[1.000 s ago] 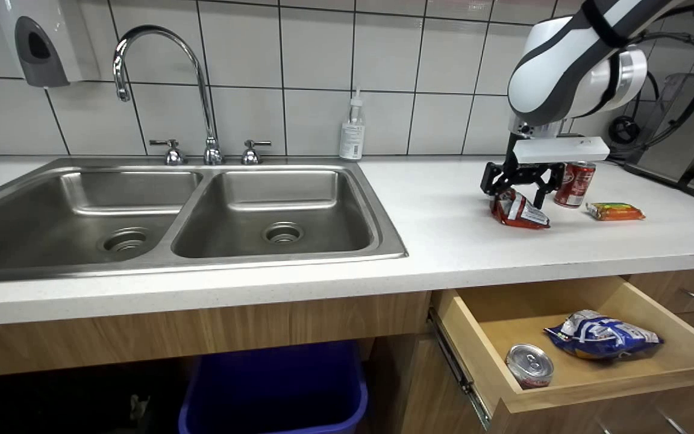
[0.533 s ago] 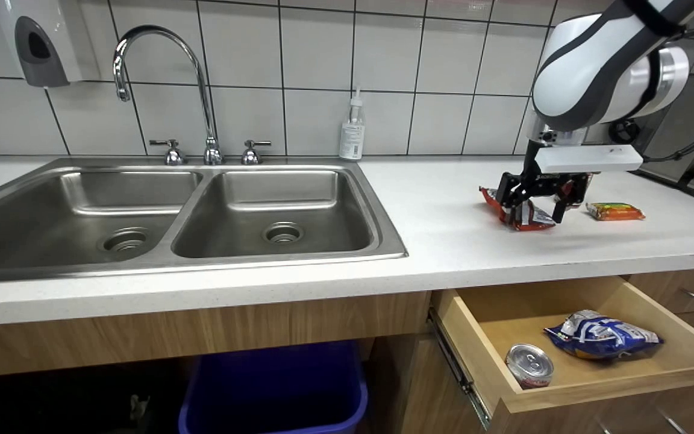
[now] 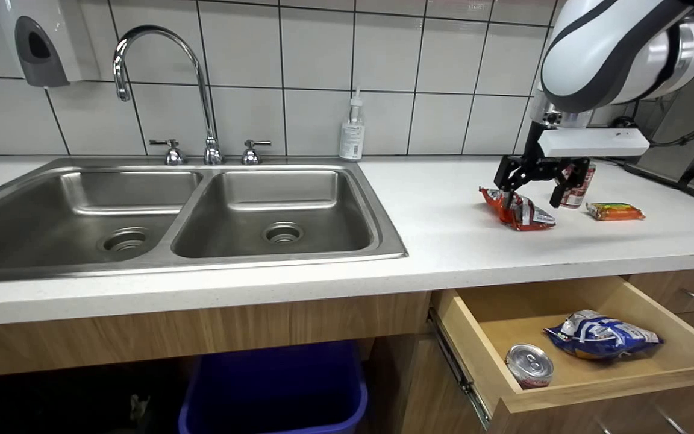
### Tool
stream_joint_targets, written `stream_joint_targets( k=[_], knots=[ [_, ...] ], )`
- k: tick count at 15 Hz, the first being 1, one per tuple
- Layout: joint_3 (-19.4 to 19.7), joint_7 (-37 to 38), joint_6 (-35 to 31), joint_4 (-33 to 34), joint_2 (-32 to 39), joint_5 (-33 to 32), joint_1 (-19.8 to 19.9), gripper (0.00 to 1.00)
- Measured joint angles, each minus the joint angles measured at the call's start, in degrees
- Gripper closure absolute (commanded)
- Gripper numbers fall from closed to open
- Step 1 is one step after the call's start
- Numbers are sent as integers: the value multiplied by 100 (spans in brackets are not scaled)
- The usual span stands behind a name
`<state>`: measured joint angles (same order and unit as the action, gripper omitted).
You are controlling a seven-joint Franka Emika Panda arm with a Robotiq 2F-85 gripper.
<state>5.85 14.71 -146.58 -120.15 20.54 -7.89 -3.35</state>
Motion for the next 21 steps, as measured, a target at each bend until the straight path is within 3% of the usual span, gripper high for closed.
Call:
stream_joint_targets(
  k=[10,21],
  knots=[
    [0,6,-57,492,97,0,-38,0],
    [-6,6,43,1993,1346,6,-52,0]
  ],
)
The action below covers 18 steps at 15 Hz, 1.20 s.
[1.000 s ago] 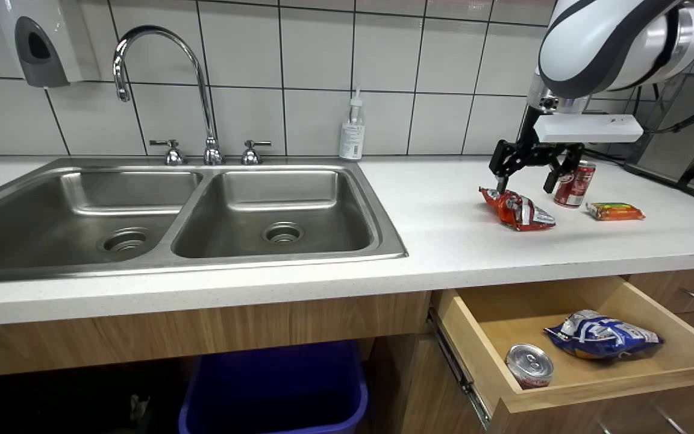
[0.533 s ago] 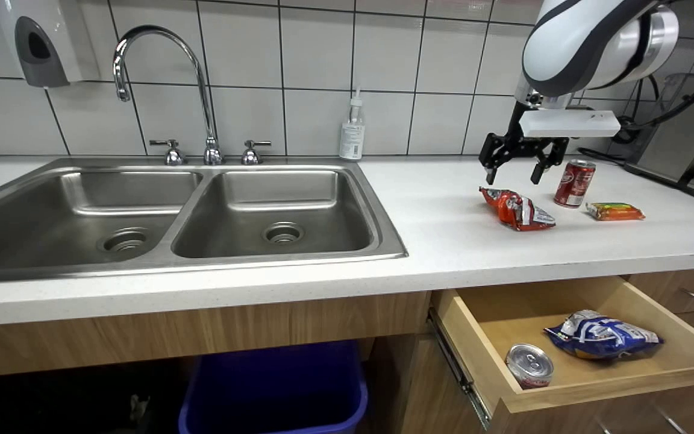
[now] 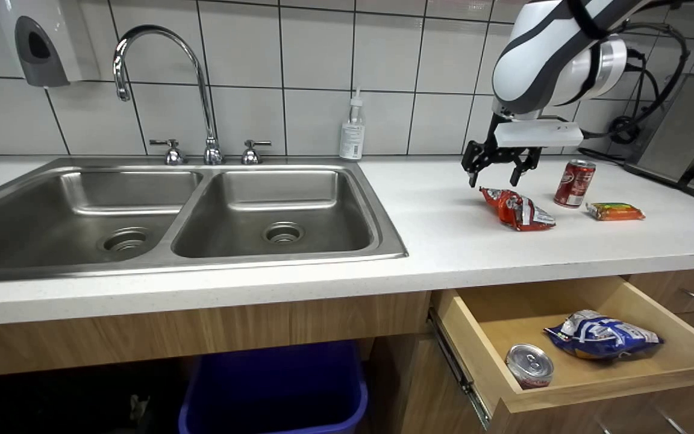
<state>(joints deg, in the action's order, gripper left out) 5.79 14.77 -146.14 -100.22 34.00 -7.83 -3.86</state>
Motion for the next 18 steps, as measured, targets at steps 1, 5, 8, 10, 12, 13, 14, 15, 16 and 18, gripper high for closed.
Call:
stream_joint_targets(
  k=[1,5,8,10,12,13,14,15,16,18],
  knots=[
    [-1,0,49,138,110,0,-4,0],
    [5,0,276,636,513,6,-4,0],
    [14,4,436,941,755,33,-1,0],
    [26,7,541,1116,882,65,2,0],
    [47,12,610,1254,979,95,8,0],
    [64,15,644,1304,1012,108,8,0],
    [84,20,677,1346,1038,112,10,0],
    [100,28,701,1372,1054,113,15,0],
    [117,34,717,1384,1061,113,22,0],
    [161,37,728,1385,1065,113,29,0]
  ],
)
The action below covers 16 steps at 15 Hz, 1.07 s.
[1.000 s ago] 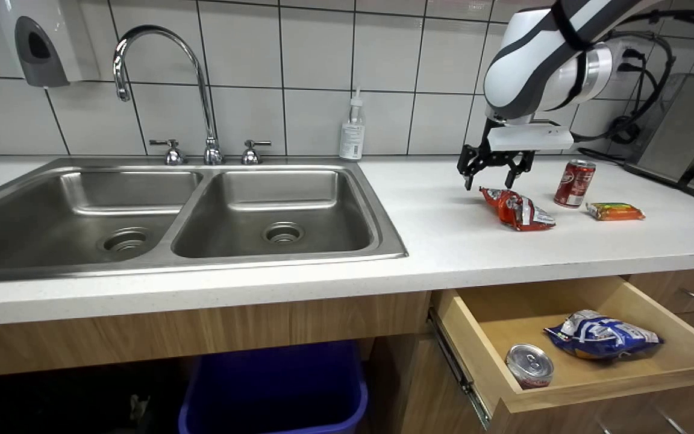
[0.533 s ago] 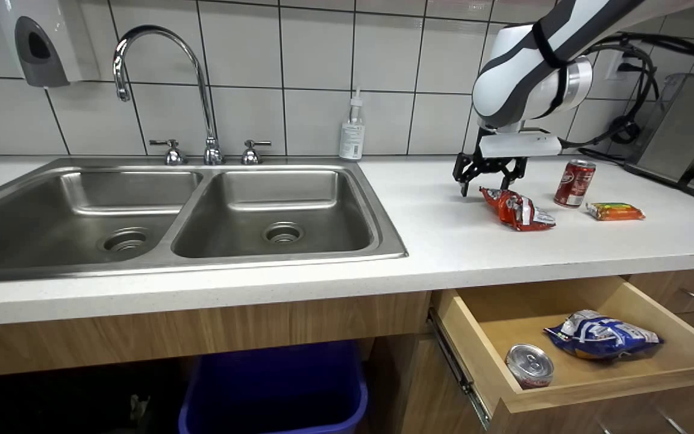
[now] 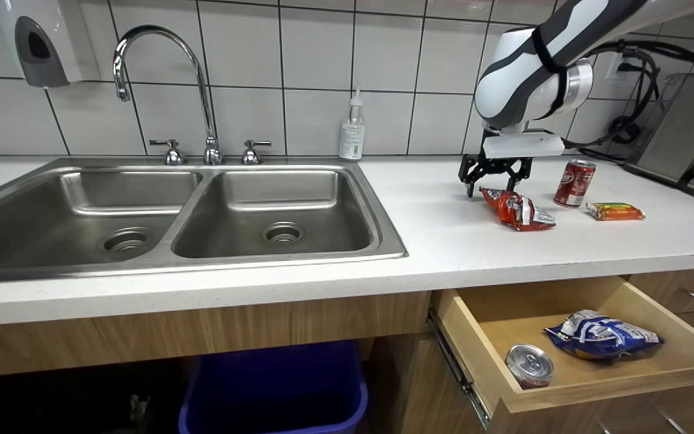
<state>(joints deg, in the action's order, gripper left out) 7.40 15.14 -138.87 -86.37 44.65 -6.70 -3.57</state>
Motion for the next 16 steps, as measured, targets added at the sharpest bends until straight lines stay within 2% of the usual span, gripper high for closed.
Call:
stream_joint_targets(
  k=[9,16],
  knots=[
    [88,0,21,-103,0,0,26,0],
    [110,2,13,-439,-153,0,29,0]
  ],
)
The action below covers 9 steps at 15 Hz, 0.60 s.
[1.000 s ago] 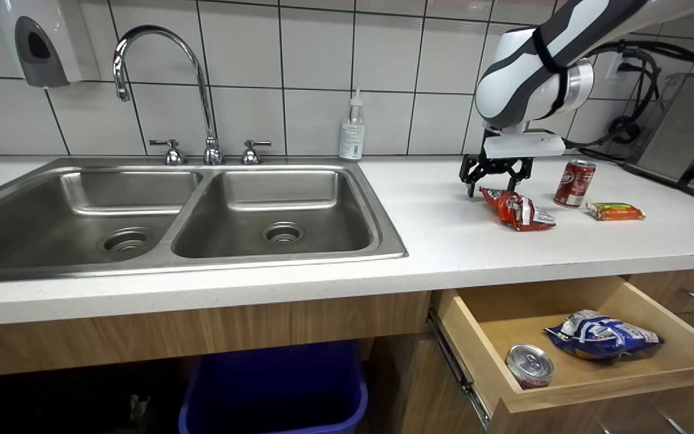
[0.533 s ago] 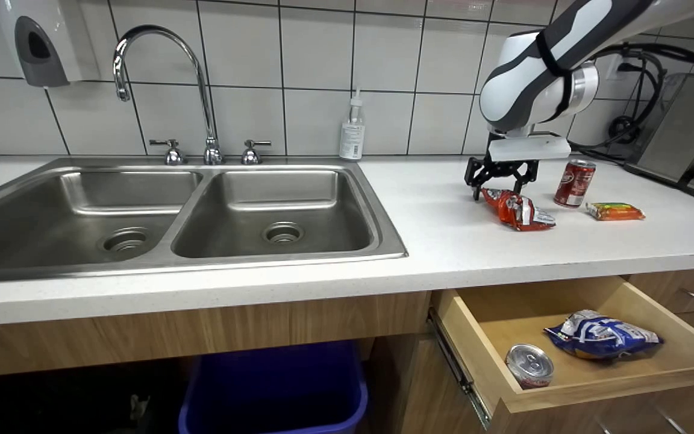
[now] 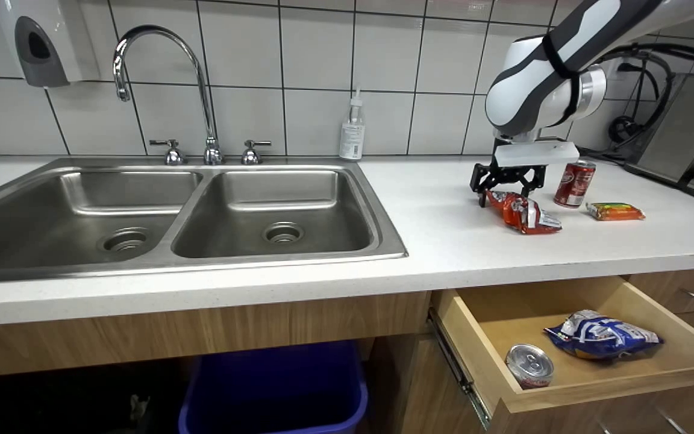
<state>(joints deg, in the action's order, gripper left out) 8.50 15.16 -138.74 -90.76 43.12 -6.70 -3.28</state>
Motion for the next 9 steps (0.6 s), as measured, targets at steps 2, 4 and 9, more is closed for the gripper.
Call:
stream_joint_targets(
  k=[2,4,9],
  knots=[
    [0,0,-3,-167,-105,0,0,0],
    [0,0,-19,-367,-227,0,-2,0],
    [0,0,-97,-1002,-608,0,-22,0]
  ],
)
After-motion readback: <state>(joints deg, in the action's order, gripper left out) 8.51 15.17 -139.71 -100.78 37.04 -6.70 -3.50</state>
